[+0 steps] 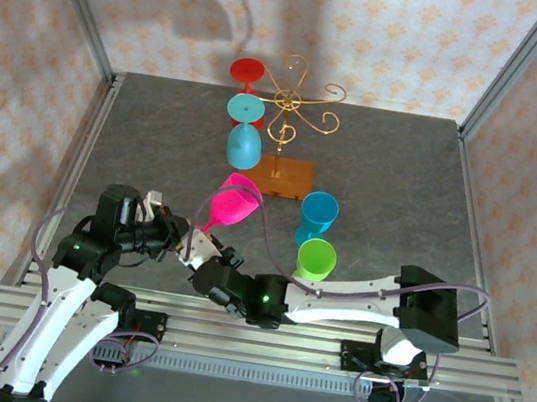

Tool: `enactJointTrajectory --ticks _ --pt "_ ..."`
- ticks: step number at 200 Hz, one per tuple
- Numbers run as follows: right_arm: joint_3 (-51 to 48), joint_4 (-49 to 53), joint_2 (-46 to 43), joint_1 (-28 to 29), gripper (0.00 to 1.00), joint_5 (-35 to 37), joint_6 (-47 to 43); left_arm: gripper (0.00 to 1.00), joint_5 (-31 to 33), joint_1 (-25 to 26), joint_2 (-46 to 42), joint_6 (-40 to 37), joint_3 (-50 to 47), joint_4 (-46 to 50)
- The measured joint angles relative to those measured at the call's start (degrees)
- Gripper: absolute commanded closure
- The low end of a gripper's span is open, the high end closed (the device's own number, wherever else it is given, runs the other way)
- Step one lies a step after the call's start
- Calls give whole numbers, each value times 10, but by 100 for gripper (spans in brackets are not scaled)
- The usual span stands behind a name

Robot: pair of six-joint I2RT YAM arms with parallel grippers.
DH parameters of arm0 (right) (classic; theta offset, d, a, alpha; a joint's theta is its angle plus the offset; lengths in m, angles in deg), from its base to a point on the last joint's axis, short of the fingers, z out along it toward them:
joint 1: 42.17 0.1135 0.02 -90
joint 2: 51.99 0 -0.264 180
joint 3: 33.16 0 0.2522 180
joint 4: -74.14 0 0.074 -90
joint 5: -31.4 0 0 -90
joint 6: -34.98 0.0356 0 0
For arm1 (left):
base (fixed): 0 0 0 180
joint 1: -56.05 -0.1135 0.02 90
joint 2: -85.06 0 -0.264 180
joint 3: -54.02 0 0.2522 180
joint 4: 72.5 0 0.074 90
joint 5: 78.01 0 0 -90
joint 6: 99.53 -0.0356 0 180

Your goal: Take the wine glass off the wine glass rack

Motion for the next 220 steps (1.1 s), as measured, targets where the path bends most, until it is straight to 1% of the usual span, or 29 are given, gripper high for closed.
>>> enactJointTrajectory --ticks 20,54,97,123,140,153,159,168,174,187,194,220 --pt "18 14 -12 0 67 -2 21 100 8 0 0 -12 -3 -1" --pt "21 55 -54 0 62 -13 73 100 18 0 0 -26 -14 -6" --pt "68 150 -96 0 57 -37 138 100 25 0 -1 -41 -32 -28" --pt "102 198 -117 -5 56 -65 175 100 35 0 -10 -50 -40 -46" --pt "116 225 -132 -26 55 -92 207 100 35 0 -15 -52 -47 -61" --pt "117 242 -147 -50 51 -113 231 100 35 0 -15 -53 -56 -75" --pt "117 252 -155 -62 49 -121 241 100 35 0 -15 -53 -61 -81" --pt "117 264 -166 -77 41 -129 250 100 35 0 -15 -53 -68 -86" --pt "117 272 -175 -88 38 -134 257 100 35 0 -15 -53 -72 -91" --pt "118 291 -192 -108 35 -151 271 100 34 0 -15 -53 -79 -103" --pt "120 300 -199 -119 33 -163 278 100 33 0 -15 -52 -84 -113" --pt "130 318 -213 -176 31 -226 298 100 31 0 -16 -47 -102 -152"
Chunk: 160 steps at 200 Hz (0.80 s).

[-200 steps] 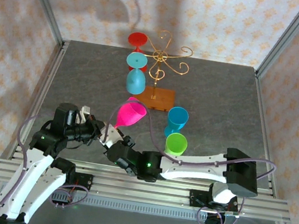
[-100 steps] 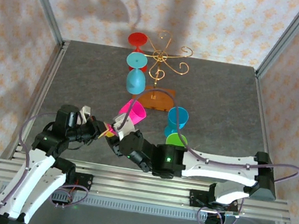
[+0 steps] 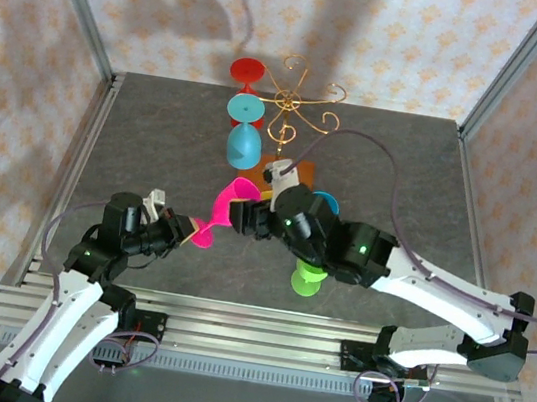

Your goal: Take the wine glass off the wine glass rack

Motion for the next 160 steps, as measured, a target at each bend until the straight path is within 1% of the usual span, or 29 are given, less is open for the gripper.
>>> enactJointTrajectory --ticks 20,48,80,107,133,160 --pt "2 10 -1 -40 30 -45 9 100 -7 0 0 9 -12 -30" --pt "21 32 6 -71 30 -101 10 100 -21 0 -2 27 -31 -87" --pt "61 43 38 -96 31 -149 3 100 -30 0 -12 43 -62 -139" --pt "94 59 72 -101 31 -180 -9 100 -33 0 -21 57 -83 -178" --pt "120 75 106 -102 37 -205 -23 100 -33 0 -26 60 -95 -195" --pt "132 86 134 -102 52 -216 -35 100 -34 4 -26 60 -95 -200"
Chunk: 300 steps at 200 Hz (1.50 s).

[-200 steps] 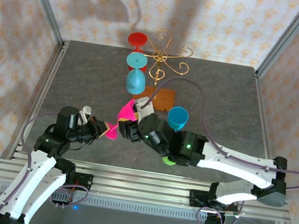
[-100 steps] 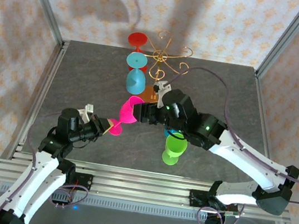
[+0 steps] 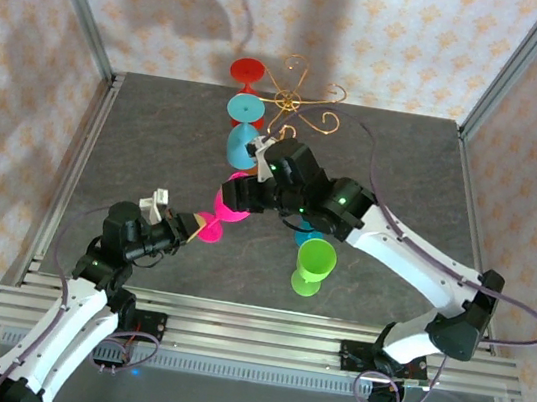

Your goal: Take the wine glass off the wine glass rack

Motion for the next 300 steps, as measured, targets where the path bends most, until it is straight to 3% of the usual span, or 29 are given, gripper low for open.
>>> enactJointTrajectory --ticks 65,98,134,150,202,300 --pt "18 12 34 0 78 -30 -11 100 0 0 0 -3 0 4" --pt "21 12 34 0 100 -43 -13 100 2 0 0 -3 0 7" --pt "22 14 34 0 100 -49 -16 100 2 0 0 -7 0 10" --pt "22 14 35 0 100 -49 -16 87 3 0 0 -11 0 15" --pt "15 14 35 0 100 -44 -15 65 14 0 0 -26 8 39" --pt "-35 30 35 0 100 65 7 62 50 0 -25 -54 32 123"
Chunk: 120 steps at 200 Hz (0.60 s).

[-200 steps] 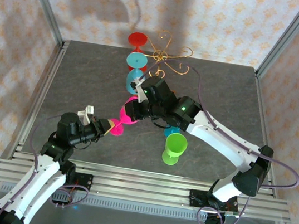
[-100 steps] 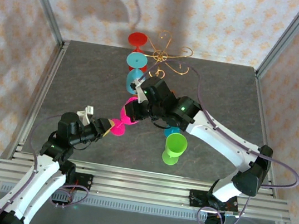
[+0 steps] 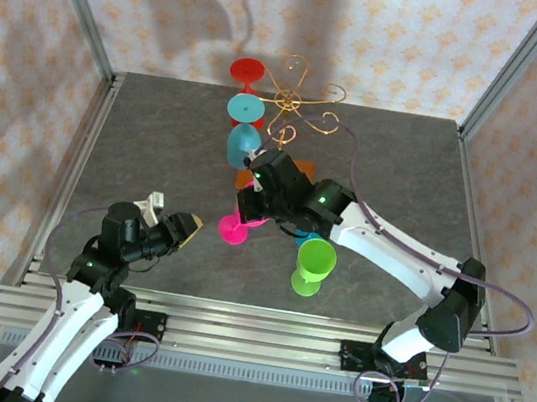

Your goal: Take the wine glass off the wine glass rack

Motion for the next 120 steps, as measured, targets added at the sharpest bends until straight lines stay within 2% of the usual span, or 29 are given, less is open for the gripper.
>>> enactJointTrajectory --ticks 65,120 --pt "-33 17 2 0 100 87 15 62 14 0 0 -9 3 29" --pt "-59 18 24 0 100 118 24 62 17 0 3 -9 6 30"
